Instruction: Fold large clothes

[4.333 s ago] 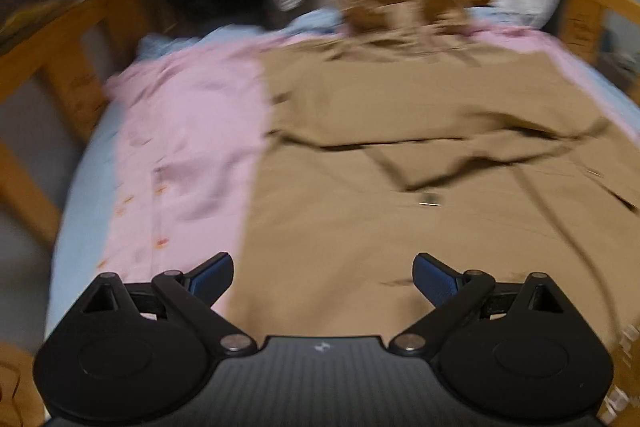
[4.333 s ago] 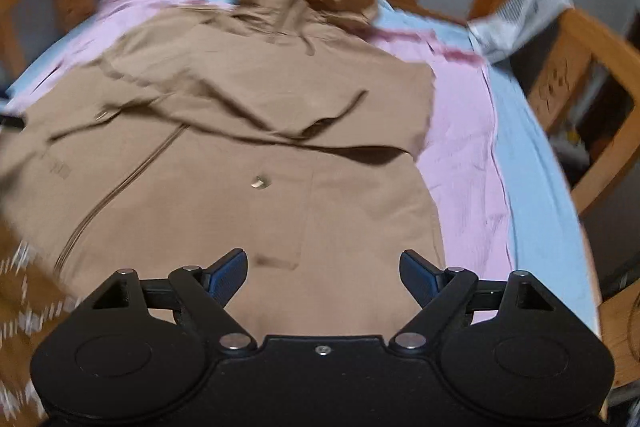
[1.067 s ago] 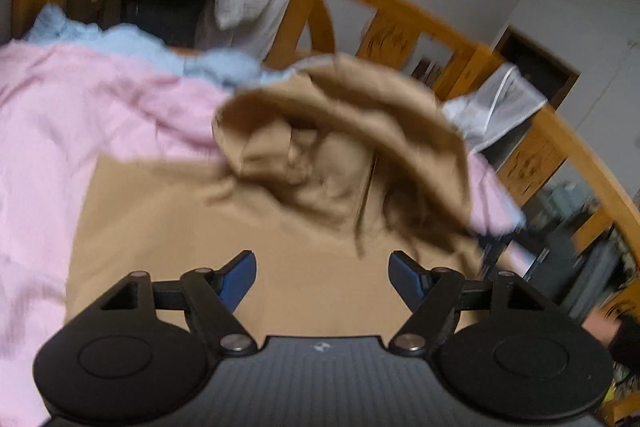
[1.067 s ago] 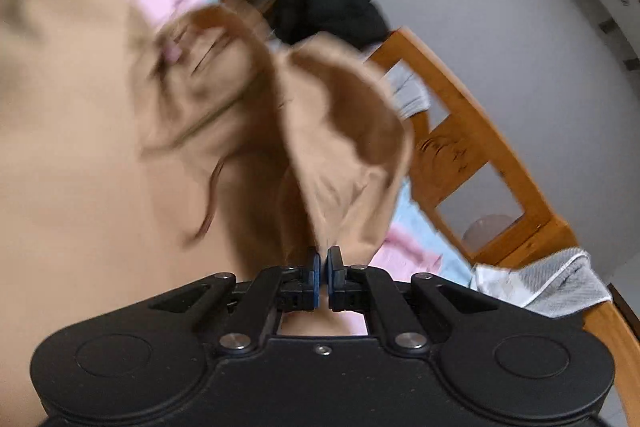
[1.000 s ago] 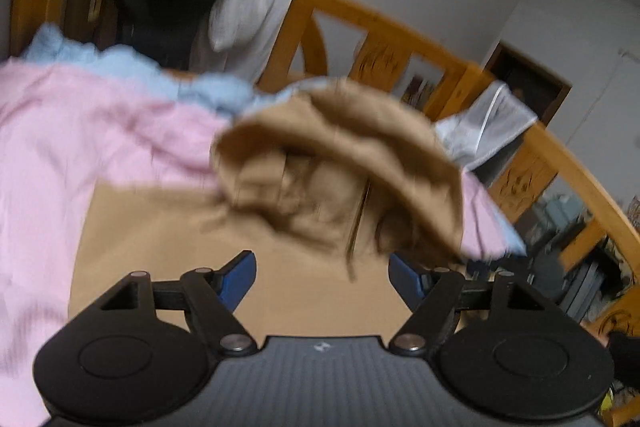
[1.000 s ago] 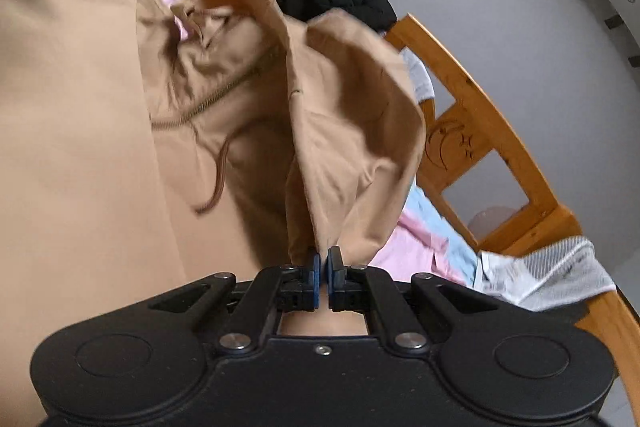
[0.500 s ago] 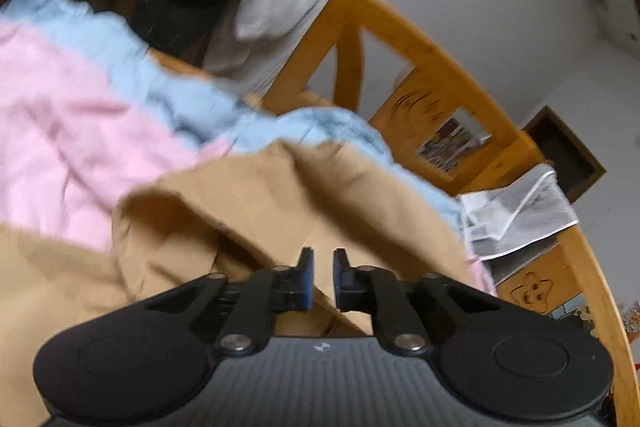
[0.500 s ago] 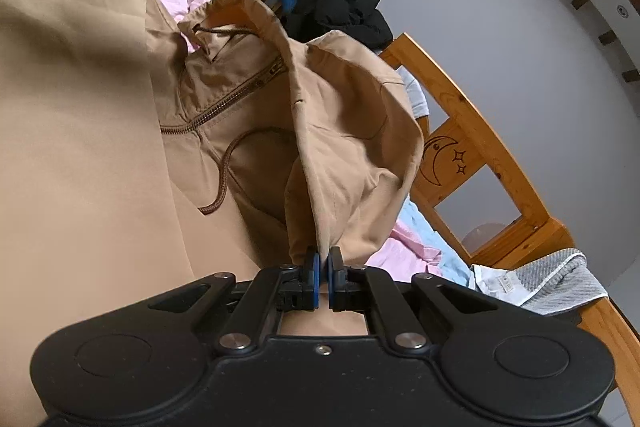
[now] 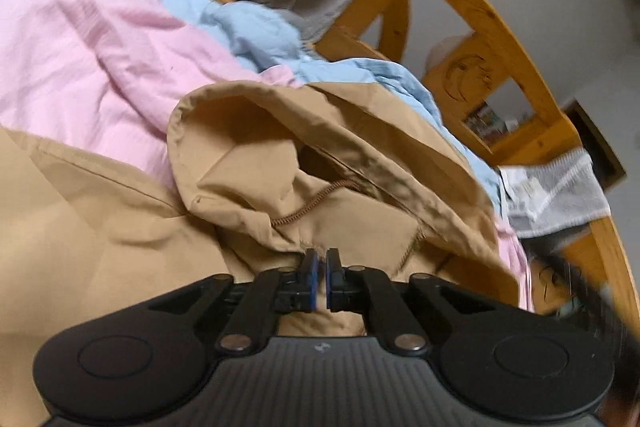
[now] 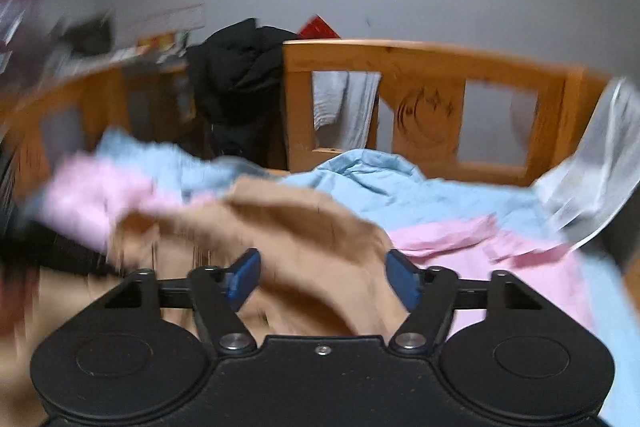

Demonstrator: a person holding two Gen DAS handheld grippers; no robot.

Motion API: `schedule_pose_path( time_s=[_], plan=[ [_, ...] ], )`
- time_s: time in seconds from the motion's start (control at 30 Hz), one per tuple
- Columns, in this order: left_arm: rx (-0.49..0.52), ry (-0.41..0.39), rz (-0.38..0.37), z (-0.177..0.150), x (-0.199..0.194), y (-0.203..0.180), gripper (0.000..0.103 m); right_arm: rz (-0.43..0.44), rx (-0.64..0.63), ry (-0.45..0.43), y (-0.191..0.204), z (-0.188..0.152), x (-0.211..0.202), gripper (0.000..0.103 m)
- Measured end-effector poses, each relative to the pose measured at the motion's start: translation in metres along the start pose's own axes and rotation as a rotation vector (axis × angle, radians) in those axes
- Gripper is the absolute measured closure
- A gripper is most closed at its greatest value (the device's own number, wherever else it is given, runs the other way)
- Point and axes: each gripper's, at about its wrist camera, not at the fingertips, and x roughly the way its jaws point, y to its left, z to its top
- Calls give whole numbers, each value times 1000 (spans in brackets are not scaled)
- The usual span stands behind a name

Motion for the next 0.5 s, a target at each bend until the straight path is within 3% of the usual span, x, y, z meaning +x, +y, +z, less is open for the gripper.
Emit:
schedule_pose_path(
  time_s=[0.13, 0.27, 0.3, 0.37, 0.4, 0.5],
  plan=[
    [106, 7, -10, -8, -21, -6, 99, -65, -79, 72, 2, 40, 58, 24],
    [126, 17, -34, -13, -36, -5, 95, -154, -170, 222, 16, 42, 114, 28],
    [128, 19, -40, -13, -39, -5, 95, -165, -172, 260, 17, 38, 123, 34],
    [140, 22, -39, -15, -42, -5, 95, -198, -183, 329, 22, 30, 135, 63],
    [150, 26, -35, -16, -42, -6, 95, -227, -187, 341, 23, 27, 138, 98],
    [163, 34, -18, -18, -42, -9, 95, -249, -134, 205, 23, 27, 117, 99]
  ],
)
